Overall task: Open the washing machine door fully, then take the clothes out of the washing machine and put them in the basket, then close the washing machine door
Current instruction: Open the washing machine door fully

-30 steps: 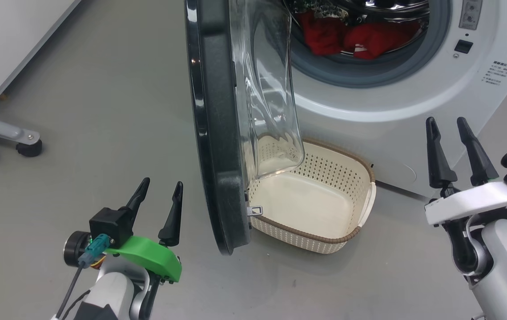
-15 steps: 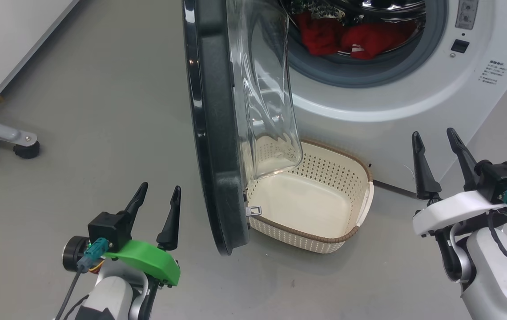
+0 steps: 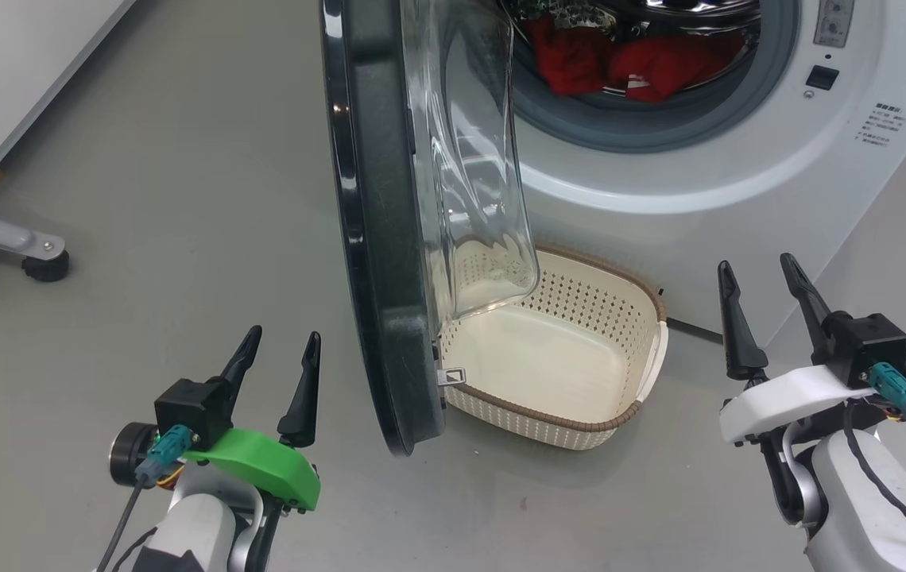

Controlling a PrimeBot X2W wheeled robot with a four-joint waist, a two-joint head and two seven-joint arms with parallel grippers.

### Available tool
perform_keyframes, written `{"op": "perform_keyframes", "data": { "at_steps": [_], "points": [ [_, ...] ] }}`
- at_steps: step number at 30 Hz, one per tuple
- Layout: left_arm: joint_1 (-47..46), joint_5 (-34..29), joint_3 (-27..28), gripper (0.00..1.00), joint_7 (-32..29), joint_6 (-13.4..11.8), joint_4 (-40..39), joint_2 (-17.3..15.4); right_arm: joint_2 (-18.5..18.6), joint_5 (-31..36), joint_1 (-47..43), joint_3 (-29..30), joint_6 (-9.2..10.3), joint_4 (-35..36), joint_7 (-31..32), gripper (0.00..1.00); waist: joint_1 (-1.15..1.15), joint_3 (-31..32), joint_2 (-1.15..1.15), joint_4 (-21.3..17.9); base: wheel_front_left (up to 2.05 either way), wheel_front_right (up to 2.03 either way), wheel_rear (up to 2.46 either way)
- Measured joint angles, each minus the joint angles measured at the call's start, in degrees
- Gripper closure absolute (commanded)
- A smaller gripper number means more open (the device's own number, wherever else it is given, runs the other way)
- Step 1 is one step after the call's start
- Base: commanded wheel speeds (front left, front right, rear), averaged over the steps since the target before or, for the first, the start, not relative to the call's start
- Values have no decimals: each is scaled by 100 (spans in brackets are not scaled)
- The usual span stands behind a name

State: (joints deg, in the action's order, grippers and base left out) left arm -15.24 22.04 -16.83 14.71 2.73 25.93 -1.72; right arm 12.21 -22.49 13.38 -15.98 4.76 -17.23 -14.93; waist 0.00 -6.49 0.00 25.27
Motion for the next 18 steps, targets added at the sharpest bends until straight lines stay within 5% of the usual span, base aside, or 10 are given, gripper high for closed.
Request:
{"op": "perform_keyframes", "data": {
  "at_steps": [18],
  "points": [
    [0,0,23,0,0,0,13,0,-287,360,-151,240,-2,-51,0,0,0,3,0,10,0,0,0]
  ]
}}
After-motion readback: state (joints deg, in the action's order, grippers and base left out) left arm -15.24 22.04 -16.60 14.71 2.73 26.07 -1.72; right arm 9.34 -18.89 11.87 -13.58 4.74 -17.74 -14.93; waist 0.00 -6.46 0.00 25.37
